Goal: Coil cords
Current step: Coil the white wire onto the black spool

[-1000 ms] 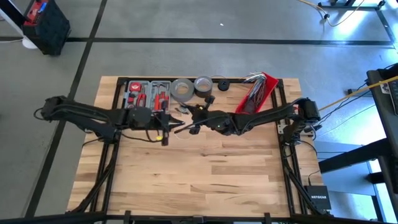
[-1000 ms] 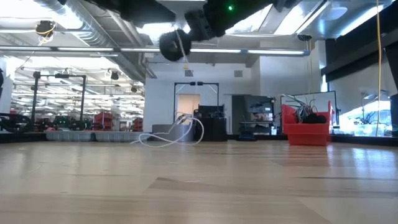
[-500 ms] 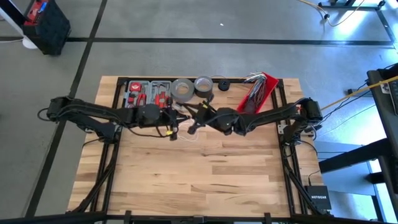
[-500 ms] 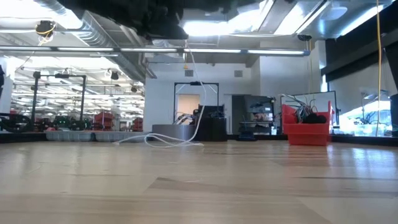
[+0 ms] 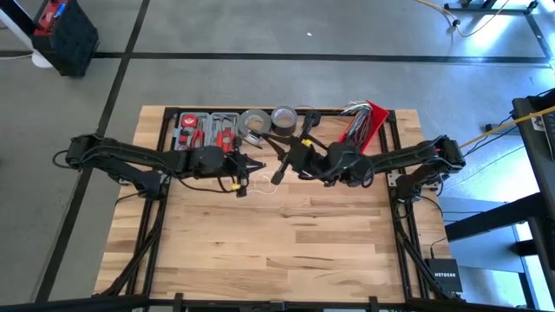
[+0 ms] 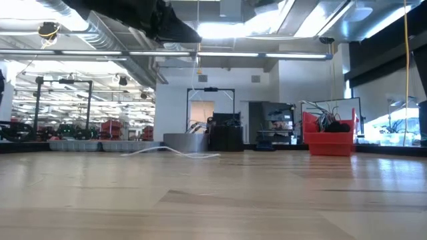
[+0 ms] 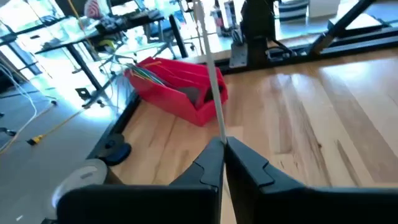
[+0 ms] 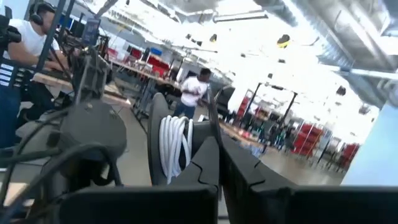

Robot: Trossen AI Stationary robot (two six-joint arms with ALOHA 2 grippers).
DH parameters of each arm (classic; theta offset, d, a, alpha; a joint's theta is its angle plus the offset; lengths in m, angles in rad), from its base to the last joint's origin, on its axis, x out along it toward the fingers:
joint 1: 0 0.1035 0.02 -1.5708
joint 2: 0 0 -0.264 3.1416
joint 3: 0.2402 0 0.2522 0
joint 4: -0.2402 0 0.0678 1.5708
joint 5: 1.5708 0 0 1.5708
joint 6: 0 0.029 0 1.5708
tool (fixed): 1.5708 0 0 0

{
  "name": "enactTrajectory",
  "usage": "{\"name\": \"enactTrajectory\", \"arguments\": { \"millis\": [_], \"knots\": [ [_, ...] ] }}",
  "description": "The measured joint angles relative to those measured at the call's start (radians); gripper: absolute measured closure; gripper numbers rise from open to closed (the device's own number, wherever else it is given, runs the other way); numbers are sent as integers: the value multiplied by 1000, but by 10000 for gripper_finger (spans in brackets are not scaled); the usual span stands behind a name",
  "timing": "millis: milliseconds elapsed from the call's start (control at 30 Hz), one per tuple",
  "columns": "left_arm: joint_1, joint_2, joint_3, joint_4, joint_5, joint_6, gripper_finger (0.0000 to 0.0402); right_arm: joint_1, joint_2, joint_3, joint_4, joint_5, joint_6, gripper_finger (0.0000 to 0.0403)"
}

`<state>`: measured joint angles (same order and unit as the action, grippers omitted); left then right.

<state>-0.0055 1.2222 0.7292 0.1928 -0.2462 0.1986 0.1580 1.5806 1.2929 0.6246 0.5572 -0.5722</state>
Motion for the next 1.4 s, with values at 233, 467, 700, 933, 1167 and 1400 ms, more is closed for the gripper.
{"name": "enactTrajectory", "arguments": {
  "millis": [233,467,700,933,1167,1400],
  "knots": [
    [-2,-3,-1,-39,-39,39,395,57,-6,67,-131,25,-43,397],
    [-8,-144,-5,-256,-223,52,397,111,-11,73,-438,72,-5,397],
    [-8,-310,-5,-424,-231,-2,398,105,25,72,-769,107,123,397],
    [-27,-389,-4,-455,-230,-39,399,50,117,70,-830,159,154,397],
    [-78,-384,-3,-404,-228,-49,397,-16,200,69,-783,194,158,397],
    [-127,-316,-3,-288,-226,-59,398,-84,260,68,-594,118,254,397]
  ]
}}
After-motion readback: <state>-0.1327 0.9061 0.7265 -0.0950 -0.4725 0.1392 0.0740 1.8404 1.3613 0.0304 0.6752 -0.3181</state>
